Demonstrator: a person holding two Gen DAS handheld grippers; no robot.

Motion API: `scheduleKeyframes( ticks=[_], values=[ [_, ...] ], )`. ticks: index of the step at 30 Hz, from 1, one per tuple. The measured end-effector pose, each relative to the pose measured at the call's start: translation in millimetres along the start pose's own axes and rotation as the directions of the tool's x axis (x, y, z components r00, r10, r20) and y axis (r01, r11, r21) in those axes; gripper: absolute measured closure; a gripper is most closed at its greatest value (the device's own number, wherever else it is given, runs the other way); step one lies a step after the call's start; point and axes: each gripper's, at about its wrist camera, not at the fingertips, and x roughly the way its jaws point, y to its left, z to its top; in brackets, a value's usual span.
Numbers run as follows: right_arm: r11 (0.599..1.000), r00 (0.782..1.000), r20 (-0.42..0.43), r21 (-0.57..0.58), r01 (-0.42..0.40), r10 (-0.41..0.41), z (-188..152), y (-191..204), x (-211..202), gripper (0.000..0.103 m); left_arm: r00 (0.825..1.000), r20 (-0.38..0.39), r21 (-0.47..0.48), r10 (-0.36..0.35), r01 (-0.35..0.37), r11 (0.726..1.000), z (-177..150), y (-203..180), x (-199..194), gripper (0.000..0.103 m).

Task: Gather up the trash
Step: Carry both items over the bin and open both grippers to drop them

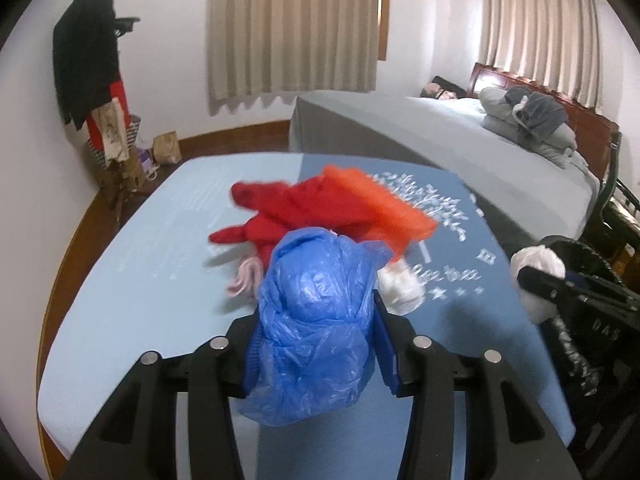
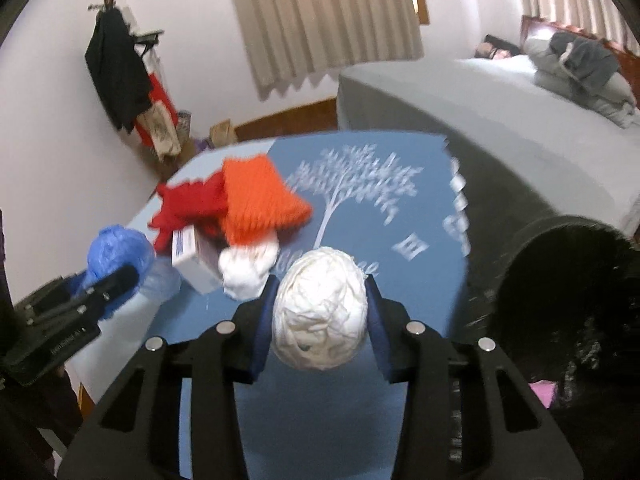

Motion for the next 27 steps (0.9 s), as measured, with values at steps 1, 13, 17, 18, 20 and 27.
scheduleKeyframes(
  ticks=[1, 13, 17, 18, 20, 27],
  values=[
    [1.000, 1.000, 0.014, 0.004, 0.008, -0.008, 3.1, -3.5, -6.4, 0.063, 1.000, 0.008, 0.006, -0.009, 0.009, 1.000, 3.3, -5.4, -1.8, 0.056],
    [0.988, 0.983, 0.127, 0.088, 0.124, -0.135, 17.7, -67.4, -75.2, 0.062, 0.986, 0.042, 0.096, -0.159, 0.155, 0.983, 27.7, -81.1, -5.9, 0.056],
    [0.978, 0.972, 0.144, 0.122, 0.167, -0.184, 14.7, -91.3, -90.9, 0.062, 0.974, 0.042, 0.138, -0.221, 0.213, 0.967, 32.9, -113.9, -4.6, 0.056],
    [0.975, 0.969, 0.147, 0.131, 0.179, -0.197, 13.3, -97.9, -95.0, 0.062, 0.970, 0.041, 0.149, -0.239, 0.230, 0.962, 34.1, -123.5, -4.1, 0.056],
    [0.969, 0.964, 0.148, 0.146, 0.199, -0.220, 9.9, -108.7, -101.0, 0.062, 0.964, 0.036, 0.164, -0.265, 0.256, 0.953, 36.2, -138.3, -2.7, 0.056],
    [0.941, 0.942, 0.147, 0.207, 0.269, -0.302, -6.2, -147.1, -124.9, 0.062, 0.935, 0.018, 0.219, -0.355, 0.343, 0.914, 39.7, -190.5, 0.7, 0.056]
  ],
)
